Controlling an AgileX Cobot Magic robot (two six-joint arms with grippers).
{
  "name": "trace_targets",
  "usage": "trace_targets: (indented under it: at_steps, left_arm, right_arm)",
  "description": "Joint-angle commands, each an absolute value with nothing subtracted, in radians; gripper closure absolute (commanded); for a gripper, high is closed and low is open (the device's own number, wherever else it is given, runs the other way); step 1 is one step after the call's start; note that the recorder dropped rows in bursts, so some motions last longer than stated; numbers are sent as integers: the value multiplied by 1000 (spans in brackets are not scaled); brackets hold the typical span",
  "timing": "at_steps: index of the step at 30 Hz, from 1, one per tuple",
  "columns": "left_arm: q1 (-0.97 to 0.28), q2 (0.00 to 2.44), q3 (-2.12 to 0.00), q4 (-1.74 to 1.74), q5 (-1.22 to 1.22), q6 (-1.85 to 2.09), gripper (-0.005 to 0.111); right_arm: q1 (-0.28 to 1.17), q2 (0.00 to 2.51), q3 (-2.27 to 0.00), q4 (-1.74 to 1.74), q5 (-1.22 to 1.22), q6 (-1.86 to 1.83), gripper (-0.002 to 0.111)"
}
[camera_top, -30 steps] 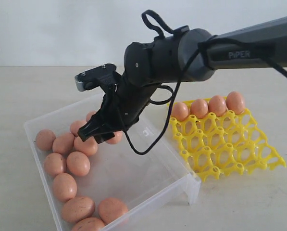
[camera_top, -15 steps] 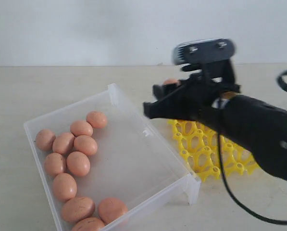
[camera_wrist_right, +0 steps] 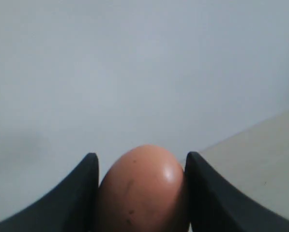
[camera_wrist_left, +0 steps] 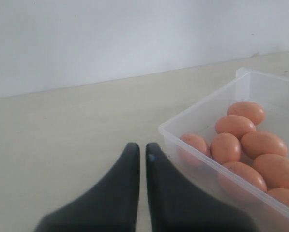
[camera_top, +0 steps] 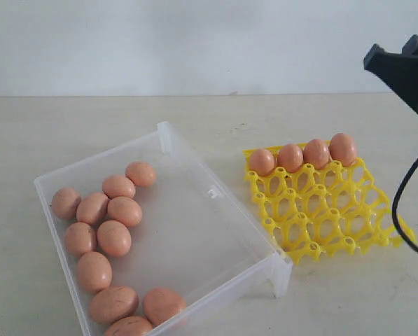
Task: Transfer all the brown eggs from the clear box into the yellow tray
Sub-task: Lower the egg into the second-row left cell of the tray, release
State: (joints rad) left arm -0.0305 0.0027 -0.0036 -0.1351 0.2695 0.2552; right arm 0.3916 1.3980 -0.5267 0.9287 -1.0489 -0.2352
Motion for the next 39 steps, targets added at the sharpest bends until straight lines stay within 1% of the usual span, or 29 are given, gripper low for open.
trace_targets:
  at_steps: [1,2,3,4,5,6,7,8,9,10,12,19,22,27,39]
  left_arm:
    - [-34,0,0,-142,260,255,103]
    - [-34,0,0,-142,260,255,103]
    - [-34,0,0,-142,260,255,103]
    - [-34,0,0,-142,260,255,103]
    - [-34,0,0,-142,260,255,103]
    - [-34,0,0,-142,260,255,103]
    - [-34,0,0,-142,260,255,103]
    - [-34,0,0,-142,260,255,103]
    - [-34,0,0,-142,260,255,103]
    - [-34,0,0,-142,260,255,103]
    - [-34,0,0,-142,260,255,103]
    - [-34,0,0,-142,260,255,103]
    - [-34,0,0,-142,260,255,103]
    - [-34,0,0,-142,260,255,103]
    - [-34,0,0,-142,260,255,103]
  right_arm:
    - [171,1407,-618,543,-617,49,108]
    - [119,1413,-657,336,-503,153,108]
    - [52,1432,-739,-88,-335,370,108]
    - [41,1440,-782,-330,-263,501,108]
    - [40,1456,-833,-729,-191,749,108]
    - [40,1457,-841,-931,-210,906,108]
    - [40,1462,-841,-1294,-390,1147,108]
    - [40,1468,-841,-1425,-506,1219,108]
    - [40,1492,-841,-1571,-676,1258,108]
    - [40,1505,-841,-1603,-704,1279,108]
    - [40,1546,-838,-1619,-660,1353,108]
    - [40,1711,-840,-1647,-699,1348,108]
    - [40,1756,-840,-1541,-663,1254,108]
    - [40,1798,-840,-1385,-675,1137,108]
    - [40,1860,-840,-1244,-734,895,108]
